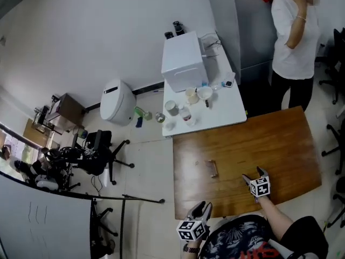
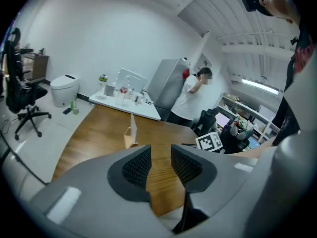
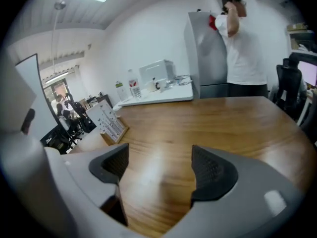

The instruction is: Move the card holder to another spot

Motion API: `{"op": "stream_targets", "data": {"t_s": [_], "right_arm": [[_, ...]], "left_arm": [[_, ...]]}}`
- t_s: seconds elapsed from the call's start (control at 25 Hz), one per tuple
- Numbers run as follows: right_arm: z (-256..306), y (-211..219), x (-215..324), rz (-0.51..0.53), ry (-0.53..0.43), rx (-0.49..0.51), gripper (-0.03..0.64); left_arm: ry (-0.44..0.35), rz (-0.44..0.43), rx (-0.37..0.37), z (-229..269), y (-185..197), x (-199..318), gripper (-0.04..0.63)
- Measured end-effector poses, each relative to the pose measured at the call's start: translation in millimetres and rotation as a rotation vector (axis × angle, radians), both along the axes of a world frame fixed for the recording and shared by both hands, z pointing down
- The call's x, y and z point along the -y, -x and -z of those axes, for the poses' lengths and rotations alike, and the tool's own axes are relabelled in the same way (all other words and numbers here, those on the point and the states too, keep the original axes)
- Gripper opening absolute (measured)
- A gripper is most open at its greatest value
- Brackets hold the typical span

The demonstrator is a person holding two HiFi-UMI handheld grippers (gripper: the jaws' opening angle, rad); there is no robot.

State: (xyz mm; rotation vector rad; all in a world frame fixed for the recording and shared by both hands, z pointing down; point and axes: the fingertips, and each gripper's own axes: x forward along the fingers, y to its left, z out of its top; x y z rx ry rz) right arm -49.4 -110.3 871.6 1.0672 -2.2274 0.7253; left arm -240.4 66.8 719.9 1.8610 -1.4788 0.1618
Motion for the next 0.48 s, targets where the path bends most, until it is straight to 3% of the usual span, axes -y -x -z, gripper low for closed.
{"op": "stream_targets", "data": {"t_s": [0.24,0.36,0.44,0.48], "right_arm": [[112,-131,-10,-0.169,-0.184,0.054,0.177],[159,-167,-22,-0.246,-0.269,0.066,0.093],[180,-179,-27,-0.254,-0.313,0.072,0.010],[187,-182,-27,-0.249,-0.326,0.081,0.000]], "left_arm": [[-0.069,-0.177,0.010,18,-62,57,0.126],[-0.105,-0.224,0.007,35,-94,77,0.126],[-0.122,-0.235,-0.005,43,-114,83,0.126],[-0.125,-0.236,-0.012,46,-123,84,0.126]]}}
